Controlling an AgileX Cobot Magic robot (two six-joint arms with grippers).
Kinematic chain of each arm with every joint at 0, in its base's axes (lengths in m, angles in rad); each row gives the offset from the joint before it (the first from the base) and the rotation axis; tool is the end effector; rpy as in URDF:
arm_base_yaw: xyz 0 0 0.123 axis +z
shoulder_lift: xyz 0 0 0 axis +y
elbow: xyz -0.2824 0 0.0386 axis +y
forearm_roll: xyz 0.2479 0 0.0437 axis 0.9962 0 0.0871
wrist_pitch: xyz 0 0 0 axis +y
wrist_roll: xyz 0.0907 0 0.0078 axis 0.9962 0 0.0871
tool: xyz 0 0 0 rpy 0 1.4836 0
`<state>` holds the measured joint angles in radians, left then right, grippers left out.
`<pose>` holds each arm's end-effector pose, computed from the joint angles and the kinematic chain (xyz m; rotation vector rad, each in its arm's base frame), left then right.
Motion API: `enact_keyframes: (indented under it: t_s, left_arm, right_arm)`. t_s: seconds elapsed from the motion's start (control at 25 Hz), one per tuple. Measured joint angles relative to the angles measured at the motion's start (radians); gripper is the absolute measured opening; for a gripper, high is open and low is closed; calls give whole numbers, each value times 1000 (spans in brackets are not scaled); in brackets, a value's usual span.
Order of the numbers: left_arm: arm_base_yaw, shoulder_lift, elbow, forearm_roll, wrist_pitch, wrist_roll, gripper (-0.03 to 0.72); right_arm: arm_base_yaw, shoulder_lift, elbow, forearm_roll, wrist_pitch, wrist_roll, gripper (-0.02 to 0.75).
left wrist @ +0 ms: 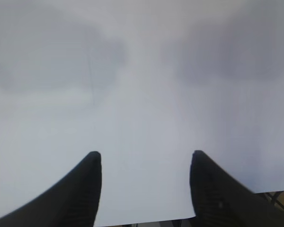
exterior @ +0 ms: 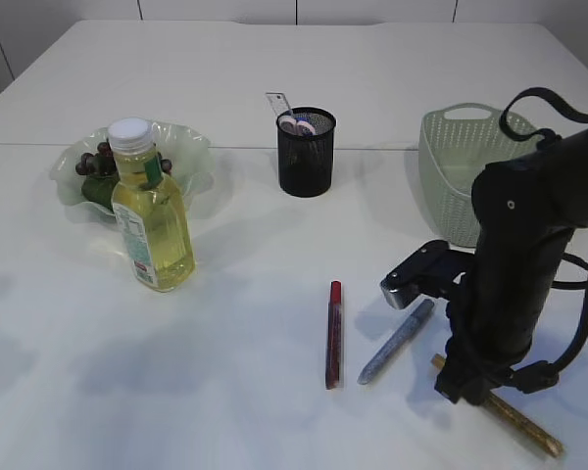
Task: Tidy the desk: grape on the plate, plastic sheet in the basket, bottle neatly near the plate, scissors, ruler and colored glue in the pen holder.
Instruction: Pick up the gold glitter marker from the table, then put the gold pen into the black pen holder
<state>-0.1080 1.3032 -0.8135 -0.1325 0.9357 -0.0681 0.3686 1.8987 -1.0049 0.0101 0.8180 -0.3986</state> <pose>0.2206 -0.0337 0.2395 -0.0383 2.9136 -0.1982 0.2906 0.1130 0.1212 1.1455 -2.8675 -0.0123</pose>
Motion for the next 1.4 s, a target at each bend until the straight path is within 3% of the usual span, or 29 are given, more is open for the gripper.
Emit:
enact_keyframes:
  t_s: [0.28, 0.6, 0.84, 1.08, 1.4]
  left_arm:
    - [0, 0, 0, 0, -2, 0, 434]
    - [0, 0, 0, 0, -3, 0, 434]
    - [0, 0, 0, 0, -3, 0, 434]
    - [0, 0, 0, 0, -3, 0, 434]
    - [0, 0, 0, 0, -3, 0, 434]
  right_arm:
    - [0, -91, -94, 63, 31, -27, 108]
    - [0, -92, -415, 193, 75, -102, 108]
    - [-52, -8, -662, 331, 60, -117, 108]
    - [-116, 96, -809, 495, -49, -161, 108]
    - [-130, 233, -913, 773, -241, -444, 108]
